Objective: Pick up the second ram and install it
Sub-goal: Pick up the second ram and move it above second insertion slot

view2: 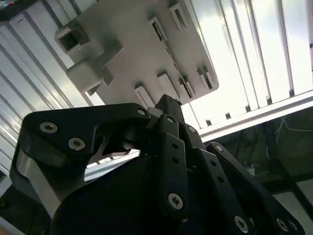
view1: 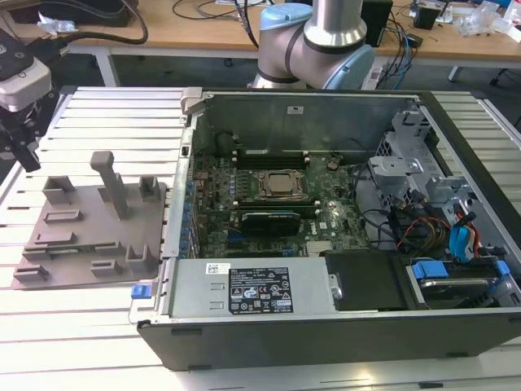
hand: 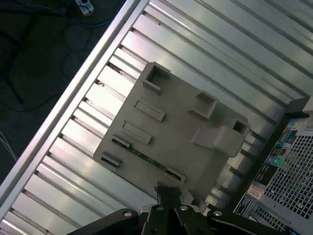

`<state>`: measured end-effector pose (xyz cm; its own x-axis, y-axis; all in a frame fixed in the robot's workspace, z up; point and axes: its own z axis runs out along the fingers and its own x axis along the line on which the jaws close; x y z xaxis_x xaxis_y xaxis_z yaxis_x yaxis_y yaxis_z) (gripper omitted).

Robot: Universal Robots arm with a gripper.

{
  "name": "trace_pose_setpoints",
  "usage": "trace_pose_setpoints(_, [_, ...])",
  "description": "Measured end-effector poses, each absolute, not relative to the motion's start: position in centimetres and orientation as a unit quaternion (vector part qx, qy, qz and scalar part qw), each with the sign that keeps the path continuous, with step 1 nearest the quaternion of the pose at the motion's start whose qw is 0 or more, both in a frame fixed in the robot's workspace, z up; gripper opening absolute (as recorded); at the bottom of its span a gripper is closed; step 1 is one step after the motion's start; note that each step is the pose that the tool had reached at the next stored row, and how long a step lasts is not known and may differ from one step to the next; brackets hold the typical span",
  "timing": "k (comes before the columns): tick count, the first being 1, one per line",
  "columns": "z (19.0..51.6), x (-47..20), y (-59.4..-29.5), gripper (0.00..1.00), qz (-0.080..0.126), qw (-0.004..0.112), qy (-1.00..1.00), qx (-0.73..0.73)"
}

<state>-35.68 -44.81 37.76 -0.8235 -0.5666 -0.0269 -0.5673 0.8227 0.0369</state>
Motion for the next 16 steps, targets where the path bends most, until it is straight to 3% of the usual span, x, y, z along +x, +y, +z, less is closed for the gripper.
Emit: trace_pose_setpoints(16, [37.76,-35.68,-44.81,0.11,0.023,0.003,0.884,-0.466])
